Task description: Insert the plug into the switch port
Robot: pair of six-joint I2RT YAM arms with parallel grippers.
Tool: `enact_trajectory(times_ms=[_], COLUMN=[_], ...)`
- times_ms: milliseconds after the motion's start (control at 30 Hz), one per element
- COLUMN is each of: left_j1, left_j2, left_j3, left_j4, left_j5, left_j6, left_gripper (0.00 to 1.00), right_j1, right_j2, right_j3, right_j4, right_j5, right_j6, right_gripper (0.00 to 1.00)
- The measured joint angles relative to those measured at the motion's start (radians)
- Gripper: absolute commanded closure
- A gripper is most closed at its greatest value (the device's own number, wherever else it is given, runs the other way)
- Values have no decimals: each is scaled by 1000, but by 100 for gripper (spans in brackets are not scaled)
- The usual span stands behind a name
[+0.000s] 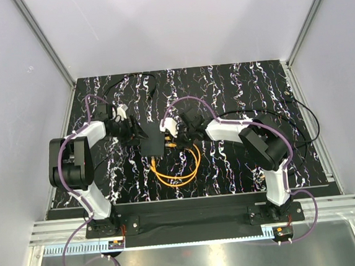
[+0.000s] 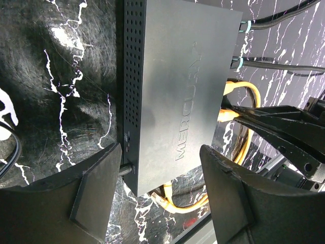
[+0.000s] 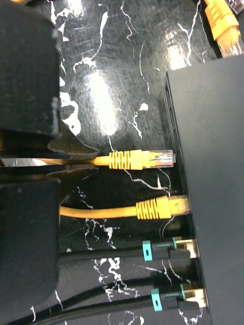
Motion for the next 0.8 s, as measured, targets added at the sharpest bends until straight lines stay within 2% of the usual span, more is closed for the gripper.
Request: enact_trajectory(times_ms=[800], left_j1=[-20], left_j2=[47], left_j3=[53], left_j4=[-23], left_j5=[0], left_j6=[18], left_gripper=[32], right_j1=[0], right_j2=[17], right_j3=[21], right_j4=[8], right_j5=[10], right_j6=[11], right_gripper=[100])
